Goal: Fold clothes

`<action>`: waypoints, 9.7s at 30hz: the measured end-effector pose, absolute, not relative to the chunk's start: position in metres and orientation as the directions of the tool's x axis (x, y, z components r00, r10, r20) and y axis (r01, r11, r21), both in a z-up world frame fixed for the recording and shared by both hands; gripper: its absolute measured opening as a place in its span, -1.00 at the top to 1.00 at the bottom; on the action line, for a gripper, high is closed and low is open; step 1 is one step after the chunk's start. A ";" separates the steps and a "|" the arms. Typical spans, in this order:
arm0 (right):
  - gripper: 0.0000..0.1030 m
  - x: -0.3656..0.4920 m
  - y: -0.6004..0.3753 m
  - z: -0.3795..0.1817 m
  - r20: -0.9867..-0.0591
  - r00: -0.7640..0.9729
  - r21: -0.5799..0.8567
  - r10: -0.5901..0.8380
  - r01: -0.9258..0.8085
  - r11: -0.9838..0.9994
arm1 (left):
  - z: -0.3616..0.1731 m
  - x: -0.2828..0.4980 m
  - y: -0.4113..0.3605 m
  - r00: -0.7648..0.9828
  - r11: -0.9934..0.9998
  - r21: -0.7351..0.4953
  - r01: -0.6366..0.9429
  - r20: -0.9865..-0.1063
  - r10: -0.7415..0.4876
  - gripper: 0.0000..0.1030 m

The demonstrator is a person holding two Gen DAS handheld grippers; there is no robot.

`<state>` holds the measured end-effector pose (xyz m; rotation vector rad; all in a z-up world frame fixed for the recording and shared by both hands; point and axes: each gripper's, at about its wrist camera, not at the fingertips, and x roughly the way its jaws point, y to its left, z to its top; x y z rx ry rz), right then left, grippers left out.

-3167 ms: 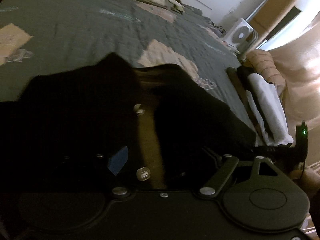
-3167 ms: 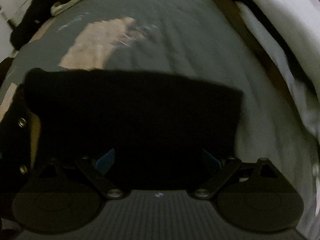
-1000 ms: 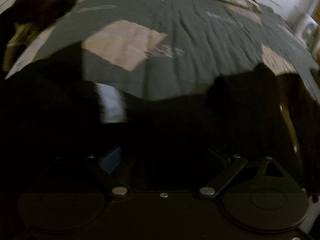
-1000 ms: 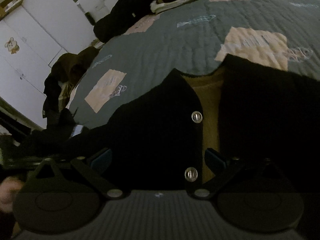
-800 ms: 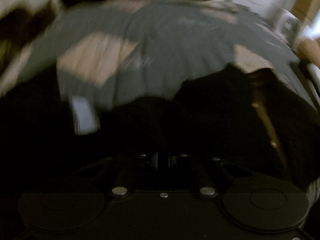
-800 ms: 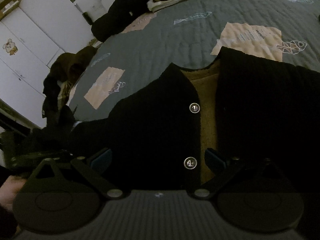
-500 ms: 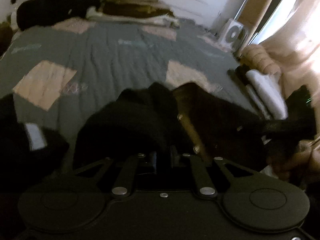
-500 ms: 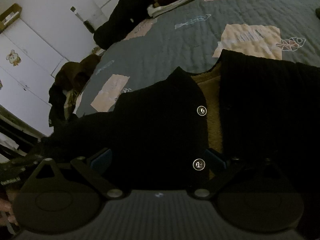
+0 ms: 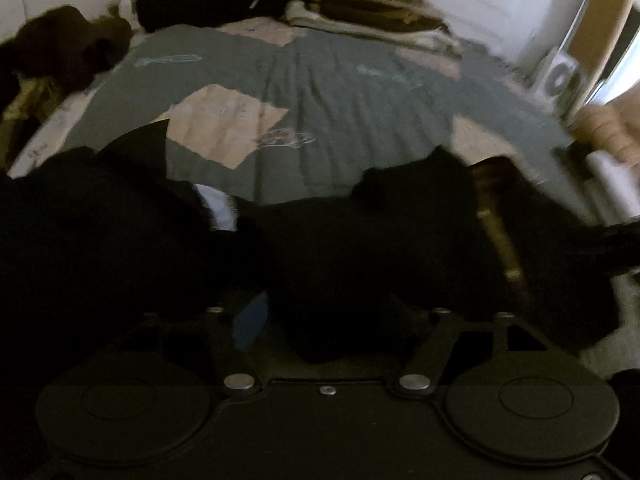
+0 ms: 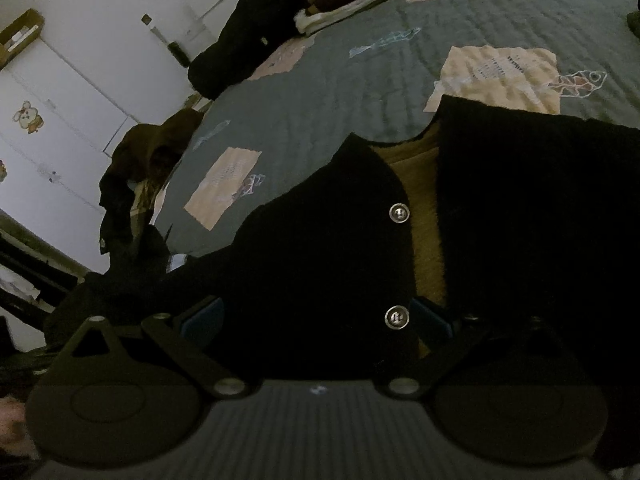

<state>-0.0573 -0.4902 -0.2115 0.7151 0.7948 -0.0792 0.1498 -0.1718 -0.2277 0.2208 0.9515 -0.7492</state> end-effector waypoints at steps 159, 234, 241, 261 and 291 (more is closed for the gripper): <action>-0.94 -0.207 -0.631 -0.131 -0.799 0.599 0.368 -0.052 0.555 0.746 | -0.158 0.010 -0.416 0.153 0.449 -0.589 0.672 -0.484 -0.862 0.73; -0.95 -0.202 -0.722 -0.183 -0.817 0.566 0.359 -0.109 0.647 0.673 | -0.272 -0.159 -0.457 -0.009 -0.214 0.134 0.968 -0.829 -0.559 -0.13; -0.95 -0.192 -0.754 -0.224 -0.819 0.573 0.515 0.035 0.706 0.486 | -0.236 -0.129 -0.433 -0.061 -0.017 -0.066 0.998 -0.760 -0.647 -0.31; 0.68 -0.207 -0.728 -0.261 -0.755 0.655 0.586 -0.015 0.685 0.433 | -0.201 -0.068 -0.470 0.080 0.233 -0.149 0.961 -0.658 -0.749 -0.58; -0.51 -0.233 -0.741 -0.212 -0.582 0.806 0.594 -0.106 0.510 0.622 | -0.295 -0.032 -0.614 -0.103 0.308 -0.408 0.860 -0.728 -0.678 -0.68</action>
